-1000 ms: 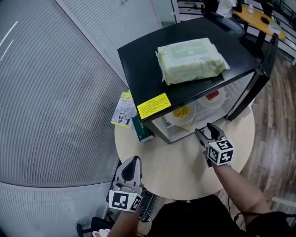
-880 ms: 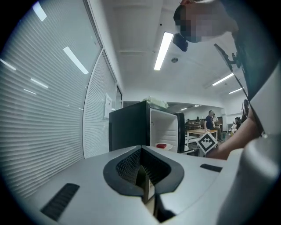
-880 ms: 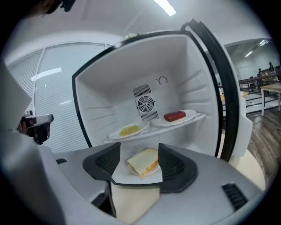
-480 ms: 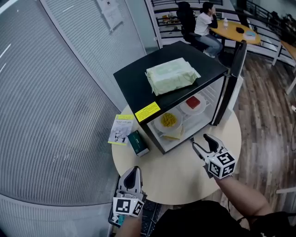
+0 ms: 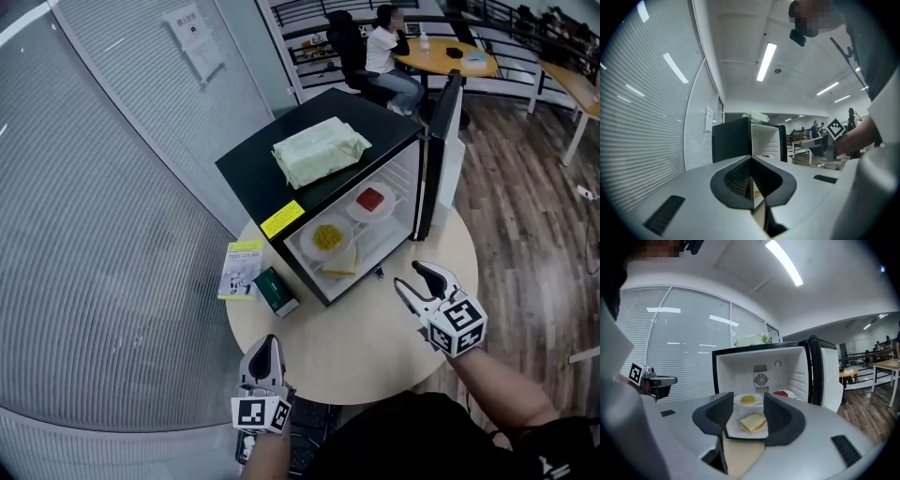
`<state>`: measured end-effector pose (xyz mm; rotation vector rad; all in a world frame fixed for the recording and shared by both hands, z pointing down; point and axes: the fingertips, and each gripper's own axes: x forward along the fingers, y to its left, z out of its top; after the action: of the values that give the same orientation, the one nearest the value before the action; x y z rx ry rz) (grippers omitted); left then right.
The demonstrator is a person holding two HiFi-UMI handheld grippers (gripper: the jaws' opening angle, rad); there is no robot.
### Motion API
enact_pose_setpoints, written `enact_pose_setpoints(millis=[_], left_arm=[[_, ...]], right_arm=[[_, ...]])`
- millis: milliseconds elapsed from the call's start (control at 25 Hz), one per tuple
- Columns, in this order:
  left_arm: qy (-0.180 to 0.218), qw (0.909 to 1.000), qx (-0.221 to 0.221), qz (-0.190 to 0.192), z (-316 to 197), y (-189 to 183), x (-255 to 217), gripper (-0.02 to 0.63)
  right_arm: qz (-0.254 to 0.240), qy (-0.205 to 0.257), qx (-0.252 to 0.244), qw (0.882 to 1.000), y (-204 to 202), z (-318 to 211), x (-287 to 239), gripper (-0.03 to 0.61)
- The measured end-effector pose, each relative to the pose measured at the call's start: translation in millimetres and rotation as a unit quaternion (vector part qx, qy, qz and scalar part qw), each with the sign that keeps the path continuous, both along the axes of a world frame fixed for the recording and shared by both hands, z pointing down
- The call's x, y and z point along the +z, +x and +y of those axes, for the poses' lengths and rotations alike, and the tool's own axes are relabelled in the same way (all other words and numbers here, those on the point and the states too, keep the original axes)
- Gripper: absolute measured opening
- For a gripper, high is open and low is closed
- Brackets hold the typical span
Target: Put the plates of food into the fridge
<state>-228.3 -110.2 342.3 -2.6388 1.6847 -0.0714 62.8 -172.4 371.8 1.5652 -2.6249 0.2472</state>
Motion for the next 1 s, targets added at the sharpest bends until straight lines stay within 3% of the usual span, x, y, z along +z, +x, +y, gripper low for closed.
enact_pose_setpoints(millis=[80, 200, 560, 1000], left_arm=[[0.002, 1.0000, 0.003, -0.001, 2.9, -2.9, -0.3, 0.003], [0.007, 0.9999, 0.007, -0.004, 8.0, -4.1, -9.4, 0.003], [0.014, 0.9999, 0.002, -0.002, 23.2, -23.7, -17.6, 0.003], [0.023, 0.9996, 0.018, -0.006, 46.7, -20.9, -31.0, 0.003]], right_arm=[[-0.001, 0.009, 0.013, 1.000, 1.7, 4.6, -3.3, 0.171], [0.000, 0.018, 0.025, 1.000, 3.7, 10.2, -10.4, 0.151], [0.005, 0.028, 0.046, 0.999, 1.1, 20.9, -15.7, 0.126], [-0.002, 0.023, 0.064, 0.998, 3.3, 56.6, -11.3, 0.121]])
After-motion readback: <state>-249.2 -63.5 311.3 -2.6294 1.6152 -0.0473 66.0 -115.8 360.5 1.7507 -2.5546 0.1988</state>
